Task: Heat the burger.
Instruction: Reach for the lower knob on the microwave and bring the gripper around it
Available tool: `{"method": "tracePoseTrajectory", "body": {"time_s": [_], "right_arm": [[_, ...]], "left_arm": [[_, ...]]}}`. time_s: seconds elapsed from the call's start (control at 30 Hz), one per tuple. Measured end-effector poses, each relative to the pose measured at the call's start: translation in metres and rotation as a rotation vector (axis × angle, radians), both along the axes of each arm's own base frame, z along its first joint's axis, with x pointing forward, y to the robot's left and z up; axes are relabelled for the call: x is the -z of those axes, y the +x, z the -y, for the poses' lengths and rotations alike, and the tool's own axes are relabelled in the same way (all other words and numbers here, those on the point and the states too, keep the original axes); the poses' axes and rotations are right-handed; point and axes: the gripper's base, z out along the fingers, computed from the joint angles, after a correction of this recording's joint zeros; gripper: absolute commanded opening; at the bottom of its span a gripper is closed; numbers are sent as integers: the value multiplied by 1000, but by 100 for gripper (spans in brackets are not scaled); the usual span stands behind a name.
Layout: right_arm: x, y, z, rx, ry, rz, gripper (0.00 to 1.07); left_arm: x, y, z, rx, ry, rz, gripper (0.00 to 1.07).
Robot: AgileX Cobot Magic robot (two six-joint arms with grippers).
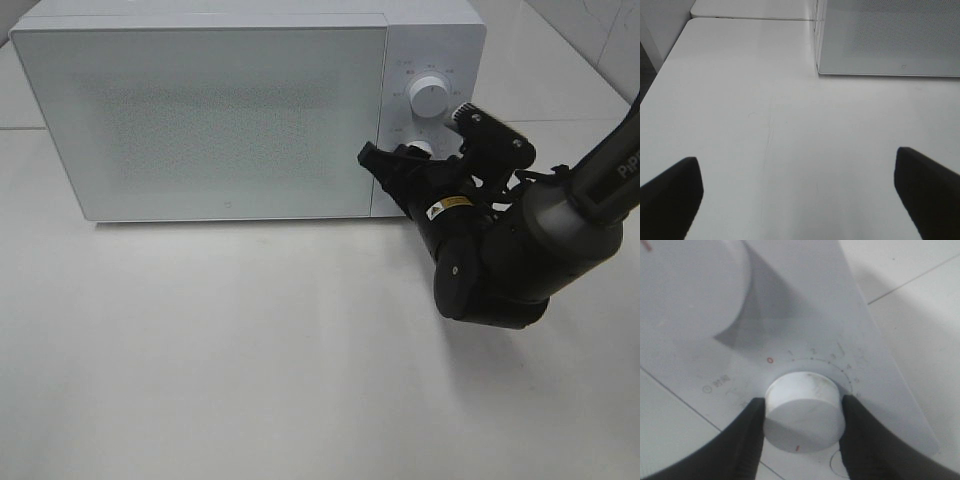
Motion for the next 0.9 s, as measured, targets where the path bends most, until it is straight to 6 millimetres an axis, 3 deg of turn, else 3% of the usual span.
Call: {"method": "tracePoseTrajectory", "body": {"time_s": [0.2,0.53,0.9], "right_arm": [[0,0,-1,57,371,-8,2],[-1,0,-1,136,805,-14,2],[-2,0,-1,152,890,-13,5]], "left_arm": [[0,0,0,0,0,0,96],[0,0,0,0,0,0,96],[0,0,0,0,0,0,96]]}}
